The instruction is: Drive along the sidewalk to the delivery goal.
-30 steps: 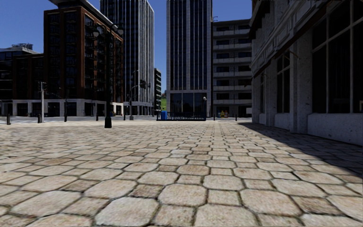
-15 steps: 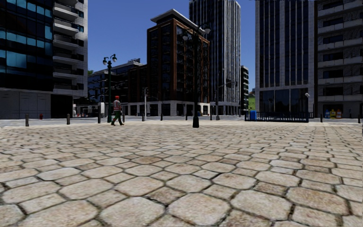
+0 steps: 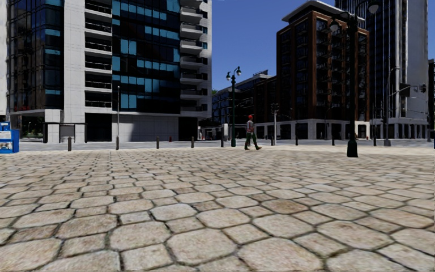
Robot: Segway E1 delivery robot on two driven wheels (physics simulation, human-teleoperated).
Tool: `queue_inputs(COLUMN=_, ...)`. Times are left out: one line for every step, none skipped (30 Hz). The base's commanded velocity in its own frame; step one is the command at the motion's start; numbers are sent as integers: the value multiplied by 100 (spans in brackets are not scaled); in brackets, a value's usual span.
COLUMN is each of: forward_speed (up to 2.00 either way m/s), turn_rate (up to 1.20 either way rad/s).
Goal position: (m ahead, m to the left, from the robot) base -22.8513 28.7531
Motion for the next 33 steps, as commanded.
queue_inputs(forward_speed=151, turn_rate=100)
queue_inputs(forward_speed=151, turn_rate=100)
queue_inputs(forward_speed=151, turn_rate=100)
queue_inputs(forward_speed=151, turn_rate=100)
queue_inputs(forward_speed=151, turn_rate=100)
queue_inputs(forward_speed=151, turn_rate=100)
queue_inputs(forward_speed=151, turn_rate=100)
queue_inputs(forward_speed=151, turn_rate=100)
queue_inputs(forward_speed=152, turn_rate=100)
queue_inputs(forward_speed=156, turn_rate=100)
queue_inputs(forward_speed=156, turn_rate=100)
queue_inputs(forward_speed=158, turn_rate=100)
queue_inputs(forward_speed=159, turn_rate=100)
queue_inputs(forward_speed=159, turn_rate=100)
queue_inputs(forward_speed=159, turn_rate=100)
queue_inputs(forward_speed=159, turn_rate=100)
queue_inputs(forward_speed=160, turn_rate=100)
queue_inputs(forward_speed=160, turn_rate=100)
queue_inputs(forward_speed=160, turn_rate=100)
queue_inputs(forward_speed=160, turn_rate=100)
queue_inputs(forward_speed=160, turn_rate=100)
queue_inputs(forward_speed=160, turn_rate=100)
queue_inputs(forward_speed=160, turn_rate=100)
queue_inputs(forward_speed=160, turn_rate=100)
queue_inputs(forward_speed=160, turn_rate=100)
queue_inputs(forward_speed=160, turn_rate=100)
queue_inputs(forward_speed=162, turn_rate=100)
queue_inputs(forward_speed=162, turn_rate=100)
queue_inputs(forward_speed=163, turn_rate=100)
queue_inputs(forward_speed=163, turn_rate=100)
queue_inputs(forward_speed=164, turn_rate=100)
queue_inputs(forward_speed=166, turn_rate=100)
queue_inputs(forward_speed=168, turn_rate=100)
